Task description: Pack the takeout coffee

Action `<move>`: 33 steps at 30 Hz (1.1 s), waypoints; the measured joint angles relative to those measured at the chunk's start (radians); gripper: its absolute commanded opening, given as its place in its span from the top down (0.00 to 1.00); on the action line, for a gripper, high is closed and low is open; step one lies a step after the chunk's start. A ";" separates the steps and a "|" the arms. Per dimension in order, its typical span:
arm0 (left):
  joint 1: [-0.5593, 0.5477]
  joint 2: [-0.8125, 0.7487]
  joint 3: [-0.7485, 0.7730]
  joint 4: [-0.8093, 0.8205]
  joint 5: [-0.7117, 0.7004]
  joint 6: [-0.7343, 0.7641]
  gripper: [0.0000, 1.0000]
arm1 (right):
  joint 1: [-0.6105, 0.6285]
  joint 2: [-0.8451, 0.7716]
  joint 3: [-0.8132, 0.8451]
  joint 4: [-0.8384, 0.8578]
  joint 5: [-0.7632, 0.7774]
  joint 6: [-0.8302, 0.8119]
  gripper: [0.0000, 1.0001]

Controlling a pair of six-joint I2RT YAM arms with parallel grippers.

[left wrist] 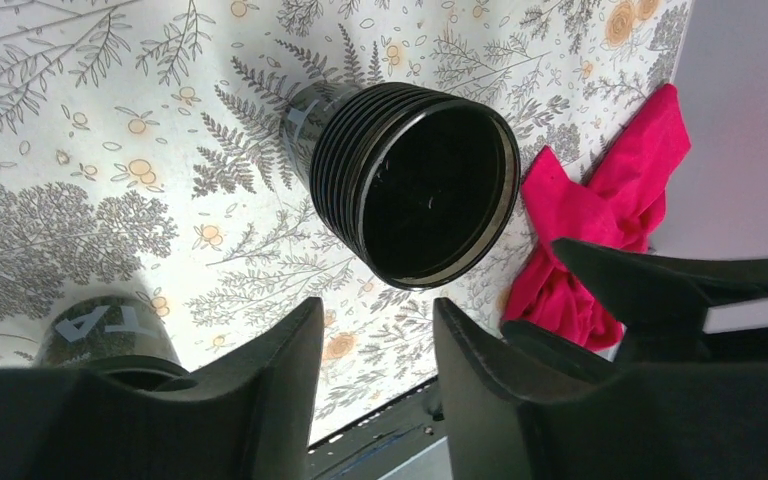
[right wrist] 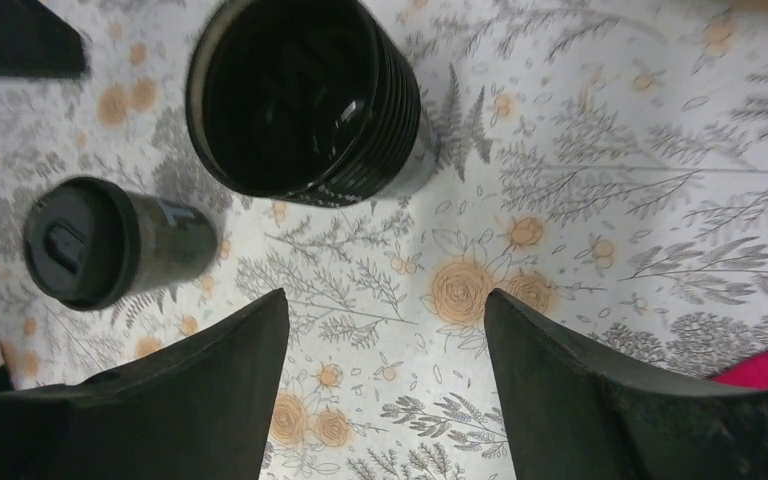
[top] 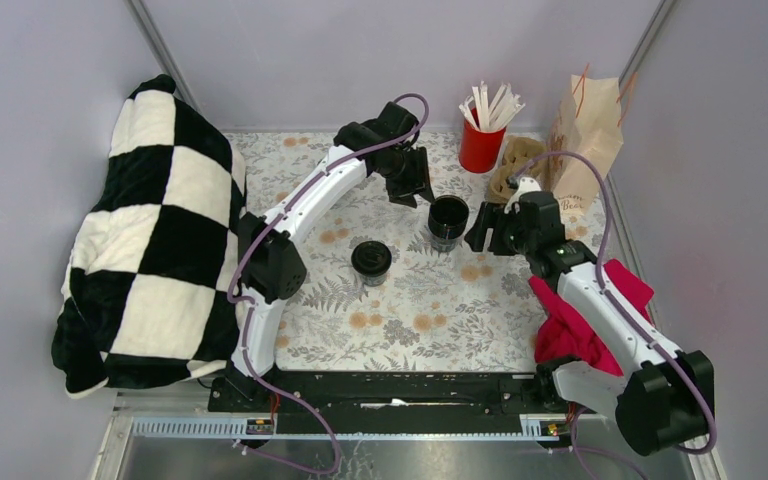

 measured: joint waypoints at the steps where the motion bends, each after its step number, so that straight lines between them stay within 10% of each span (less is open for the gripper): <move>1: 0.000 0.000 0.000 0.003 -0.002 0.006 0.43 | 0.002 0.008 -0.026 0.022 -0.015 -0.002 0.23; 16: 0.040 -0.134 -0.341 0.377 0.018 0.134 0.03 | 0.126 0.307 -0.283 0.545 0.015 -0.015 0.20; 33: 0.180 0.173 -0.402 1.036 0.476 -0.113 0.06 | 0.128 0.695 -0.154 0.991 0.024 0.085 0.20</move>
